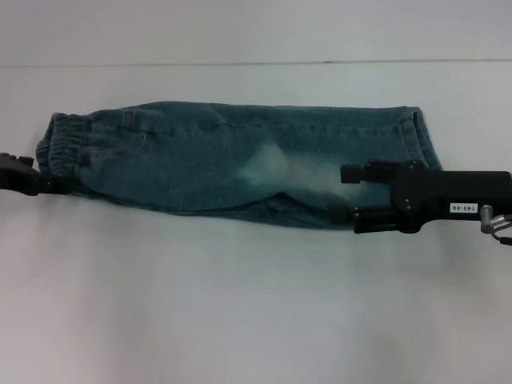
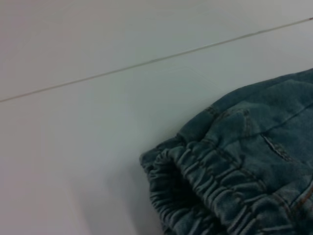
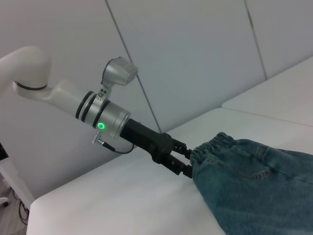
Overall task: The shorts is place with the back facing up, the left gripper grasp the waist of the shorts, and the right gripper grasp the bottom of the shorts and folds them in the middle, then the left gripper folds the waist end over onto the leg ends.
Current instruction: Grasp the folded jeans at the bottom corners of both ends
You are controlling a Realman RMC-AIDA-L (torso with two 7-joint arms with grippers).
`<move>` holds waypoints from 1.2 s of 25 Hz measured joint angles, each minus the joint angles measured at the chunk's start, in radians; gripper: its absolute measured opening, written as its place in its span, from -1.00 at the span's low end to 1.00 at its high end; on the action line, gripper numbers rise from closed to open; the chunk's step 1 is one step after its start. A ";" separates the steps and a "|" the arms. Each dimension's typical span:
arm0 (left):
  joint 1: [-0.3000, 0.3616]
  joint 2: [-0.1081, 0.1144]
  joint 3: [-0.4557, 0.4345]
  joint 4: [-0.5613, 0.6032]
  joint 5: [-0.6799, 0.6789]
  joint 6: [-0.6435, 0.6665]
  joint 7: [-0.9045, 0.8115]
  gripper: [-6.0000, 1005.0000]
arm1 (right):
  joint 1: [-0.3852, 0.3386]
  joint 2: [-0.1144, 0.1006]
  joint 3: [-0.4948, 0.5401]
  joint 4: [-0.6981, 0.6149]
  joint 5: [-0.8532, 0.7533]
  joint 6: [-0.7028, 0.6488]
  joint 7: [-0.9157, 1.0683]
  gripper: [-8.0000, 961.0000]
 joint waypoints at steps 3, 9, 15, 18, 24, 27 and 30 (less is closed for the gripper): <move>-0.005 -0.001 0.003 -0.002 0.000 -0.004 0.002 0.73 | 0.001 0.001 0.000 0.002 0.000 0.009 0.001 0.97; -0.021 -0.004 0.016 -0.007 0.000 -0.026 0.007 0.70 | 0.003 0.005 -0.005 0.015 0.001 0.023 -0.002 0.97; -0.023 -0.010 0.049 -0.008 0.000 -0.039 0.010 0.66 | 0.004 0.009 -0.007 0.022 0.001 0.027 -0.006 0.97; -0.021 -0.011 0.065 -0.005 0.001 -0.039 0.015 0.65 | 0.004 0.009 -0.006 0.027 0.000 0.028 -0.006 0.97; -0.013 -0.025 0.071 0.007 0.002 -0.063 0.021 0.61 | 0.005 0.009 -0.008 0.039 -0.001 0.037 -0.007 0.96; -0.013 -0.025 0.071 0.007 0.002 -0.063 0.021 0.34 | 0.005 0.009 -0.008 0.040 -0.002 0.037 -0.007 0.96; -0.013 -0.025 0.072 0.008 0.002 -0.063 0.022 0.09 | 0.007 0.009 -0.008 0.041 -0.003 0.037 -0.007 0.95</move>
